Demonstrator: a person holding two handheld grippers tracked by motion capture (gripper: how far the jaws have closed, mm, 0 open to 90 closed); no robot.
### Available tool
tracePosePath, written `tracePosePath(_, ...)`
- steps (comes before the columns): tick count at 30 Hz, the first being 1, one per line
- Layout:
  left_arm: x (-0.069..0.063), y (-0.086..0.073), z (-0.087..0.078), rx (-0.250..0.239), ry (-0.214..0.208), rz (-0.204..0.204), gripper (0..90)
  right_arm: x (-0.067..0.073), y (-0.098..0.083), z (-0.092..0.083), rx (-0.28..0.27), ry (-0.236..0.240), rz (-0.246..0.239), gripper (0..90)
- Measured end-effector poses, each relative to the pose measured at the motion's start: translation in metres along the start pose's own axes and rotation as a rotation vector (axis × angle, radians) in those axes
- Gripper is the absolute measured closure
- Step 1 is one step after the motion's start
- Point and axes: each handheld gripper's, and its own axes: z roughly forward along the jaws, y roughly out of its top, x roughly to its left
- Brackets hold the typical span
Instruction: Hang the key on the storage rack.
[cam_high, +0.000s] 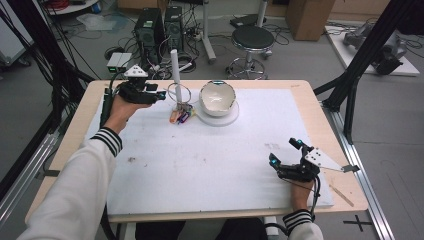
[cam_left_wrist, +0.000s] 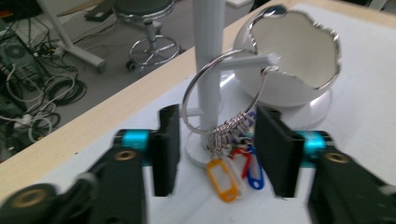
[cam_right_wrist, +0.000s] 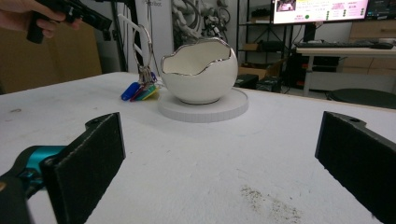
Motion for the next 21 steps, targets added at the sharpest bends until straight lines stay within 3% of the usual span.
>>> tracePosePath(2, -0.006, -0.002, -0.009, -0.007, 0.020, 0.008, 36.8, 0.000, 0.000, 0.000, -0.002, 0.002, -0.002, 1.0)
tracePosePath(5, -0.014, -0.006, -0.021, 0.013, 0.009, -0.012, 20.5, 0.001, 0.000, 0.000, -0.001, 0.003, 0.003, 1.0)
tracePosePath(8, -0.023, -0.014, -0.035, -0.008, 0.007, 0.011, 5.7, 0.000, 0.000, 0.000, 0.000, 0.001, 0.006, 1.0)
tracePosePath(9, -0.027, -0.019, -0.043, -0.035, -0.002, 0.033, 4.9, 0.000, 0.000, 0.000, 0.003, 0.001, 0.005, 1.0)
tracePosePath(12, -0.029, -0.029, -0.053, -0.076, -0.030, 0.034, 1.7, 0.000, 0.000, 0.001, 0.005, 0.001, -0.007, 1.0)
tracePosePath(14, -0.028, -0.034, -0.058, -0.074, -0.035, 0.048, 1.7, 0.000, 0.000, 0.001, 0.009, 0.000, -0.003, 1.0)
tracePosePath(21, -0.030, -0.056, -0.077, -0.160, -0.056, 0.028, 1.7, 0.000, 0.000, 0.001, 0.009, -0.002, -0.006, 1.0)
